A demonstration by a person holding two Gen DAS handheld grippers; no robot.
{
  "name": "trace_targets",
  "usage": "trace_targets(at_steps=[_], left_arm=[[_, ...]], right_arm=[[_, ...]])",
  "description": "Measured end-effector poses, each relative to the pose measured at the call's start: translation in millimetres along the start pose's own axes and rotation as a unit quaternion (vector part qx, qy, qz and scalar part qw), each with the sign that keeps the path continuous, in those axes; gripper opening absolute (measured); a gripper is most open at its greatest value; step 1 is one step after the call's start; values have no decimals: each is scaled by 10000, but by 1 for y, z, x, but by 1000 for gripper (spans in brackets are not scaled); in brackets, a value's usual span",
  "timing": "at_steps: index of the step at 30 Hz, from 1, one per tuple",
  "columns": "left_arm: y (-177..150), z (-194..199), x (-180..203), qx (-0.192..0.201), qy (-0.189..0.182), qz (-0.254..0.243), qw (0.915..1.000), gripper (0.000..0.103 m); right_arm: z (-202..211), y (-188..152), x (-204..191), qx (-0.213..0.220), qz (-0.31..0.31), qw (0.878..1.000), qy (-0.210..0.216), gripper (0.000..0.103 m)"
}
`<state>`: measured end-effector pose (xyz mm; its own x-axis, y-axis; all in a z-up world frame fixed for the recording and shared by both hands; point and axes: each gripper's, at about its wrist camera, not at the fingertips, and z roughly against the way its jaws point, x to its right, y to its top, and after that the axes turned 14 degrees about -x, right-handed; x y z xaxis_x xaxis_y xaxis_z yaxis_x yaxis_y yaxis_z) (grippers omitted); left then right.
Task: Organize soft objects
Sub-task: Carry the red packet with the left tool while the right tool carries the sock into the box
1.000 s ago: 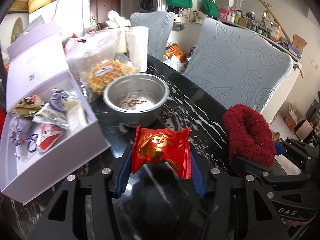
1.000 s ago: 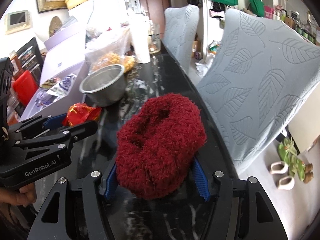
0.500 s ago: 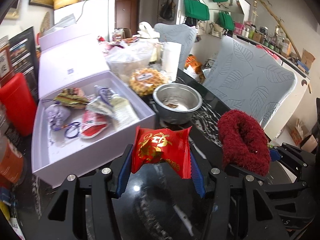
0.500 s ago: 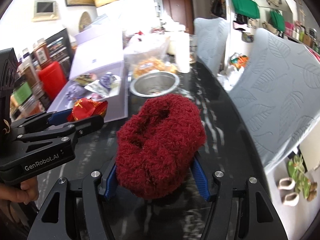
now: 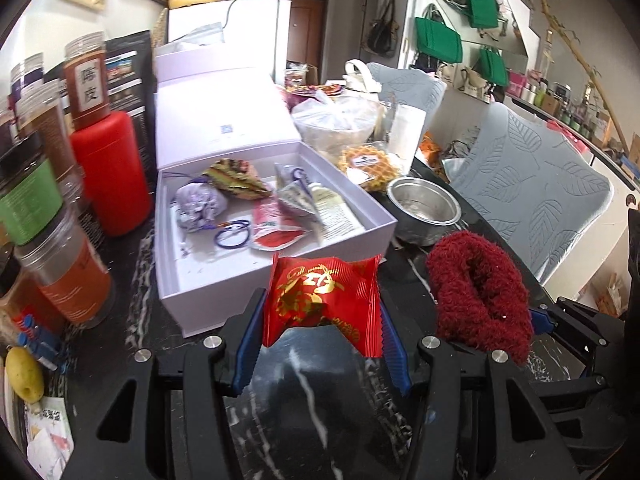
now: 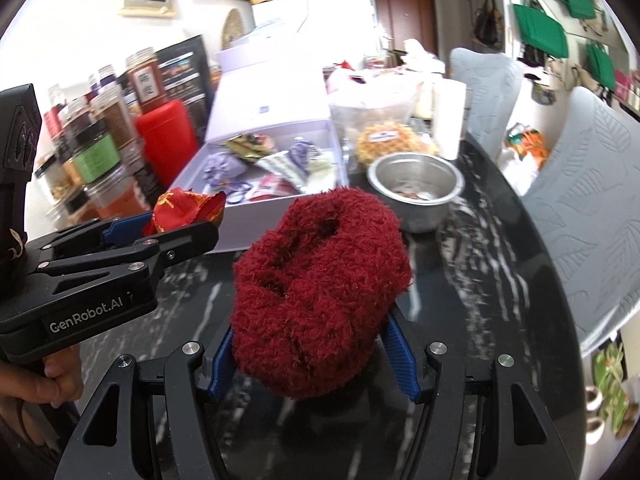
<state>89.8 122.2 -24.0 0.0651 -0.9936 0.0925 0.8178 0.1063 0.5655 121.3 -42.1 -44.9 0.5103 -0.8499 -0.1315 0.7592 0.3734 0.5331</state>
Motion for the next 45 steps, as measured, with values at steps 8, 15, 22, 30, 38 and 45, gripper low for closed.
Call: trace_targets(at_steps=[8,15,22,30,38,45], left_arm=[[-13,14,-37,62,199,397,9990,52],[-21,22,-63,47,360,672,9971,52],[-14,27,-77,76,311,788,9964,52],[2,38,-80,265,242,746,9966,52],[30,53,-79,586,204,633,9961,52],[55,62,-78,830,183,573,9947,52]], right_arm=[[-9,6,-34,-71,341,9991,228,64],[-17,13,-63,-127,643,9967,486,64],[-23,21,-85,-209,839,9943,629,64],[-17,38,-92,-143,889,9940,624,64],[-1,62,-95,73,957,9938,559,64],[10,84,-94,234,967,9937,506,64]])
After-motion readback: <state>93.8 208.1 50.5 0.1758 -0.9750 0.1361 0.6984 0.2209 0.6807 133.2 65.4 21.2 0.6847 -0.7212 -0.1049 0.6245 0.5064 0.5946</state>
